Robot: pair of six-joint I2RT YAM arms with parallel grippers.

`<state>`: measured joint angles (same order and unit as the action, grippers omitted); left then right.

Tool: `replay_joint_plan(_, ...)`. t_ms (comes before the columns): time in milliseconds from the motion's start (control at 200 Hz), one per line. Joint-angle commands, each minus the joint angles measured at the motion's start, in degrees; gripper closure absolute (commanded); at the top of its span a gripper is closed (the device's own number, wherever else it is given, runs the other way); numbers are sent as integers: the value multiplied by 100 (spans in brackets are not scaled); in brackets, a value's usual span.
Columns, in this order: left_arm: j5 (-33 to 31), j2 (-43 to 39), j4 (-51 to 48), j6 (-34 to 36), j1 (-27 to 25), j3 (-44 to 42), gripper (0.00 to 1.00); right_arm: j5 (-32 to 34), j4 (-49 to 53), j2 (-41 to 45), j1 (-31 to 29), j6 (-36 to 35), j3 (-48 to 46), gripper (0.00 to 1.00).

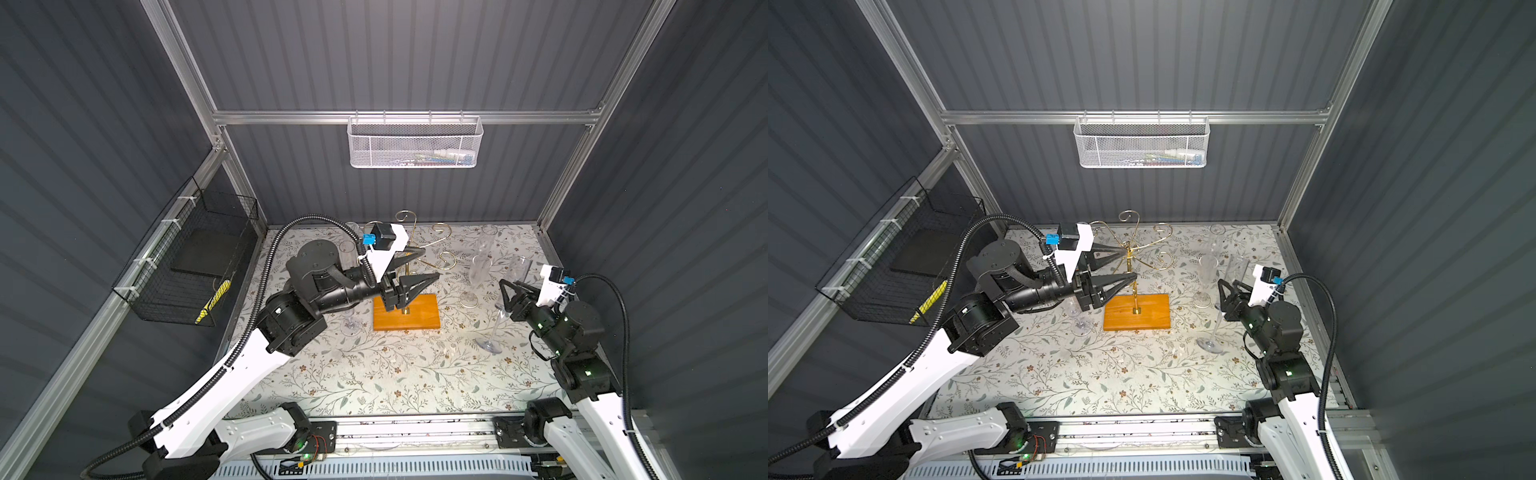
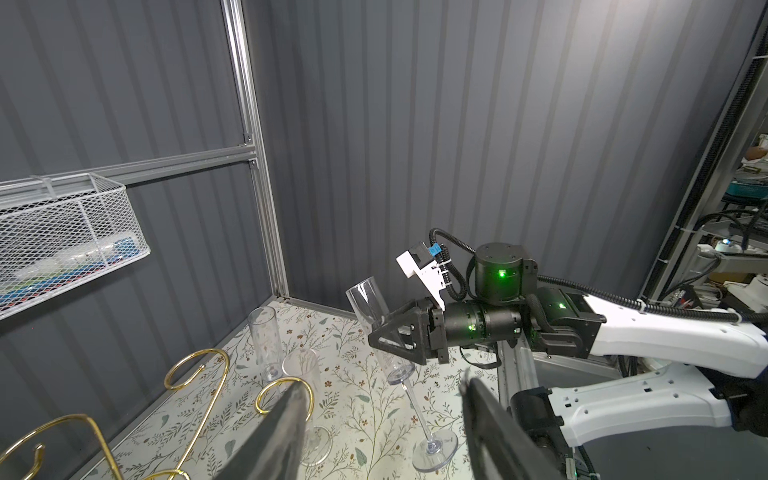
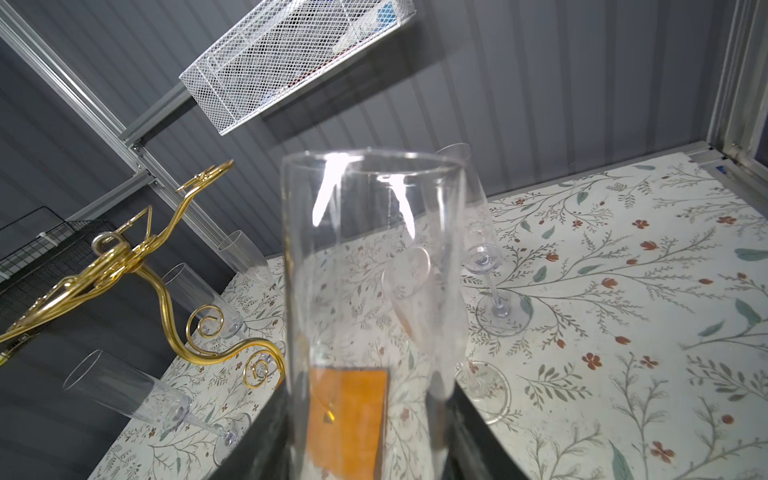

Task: Take the wine glass off the wine glass rack
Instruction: 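Lower the glass upright with the right gripper onto the table beside the standing glasses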

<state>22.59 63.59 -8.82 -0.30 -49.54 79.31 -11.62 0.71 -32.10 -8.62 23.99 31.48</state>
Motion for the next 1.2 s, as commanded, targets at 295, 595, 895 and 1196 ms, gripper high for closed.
replay_joint_plan(295, -154, -127, -181, 319, -20, -88, 39, 2019, -1916, -313, -1819, -1366, -809, 70)
replay_joint_plan(595, -229, -229, -205, 339, -15, -344, 39, 3348, -3553, -641, -2698, -2006, -1701, 70)
replay_joint_plan(895, -242, -249, -60, 254, -16, -629, 39, 4125, -5852, -1664, -3217, -2681, -2436, 69)
replay_joint_plan(1196, -275, -159, 77, 140, -18, -735, 40, 4295, -8447, -3386, -3297, -3102, -2752, 68)
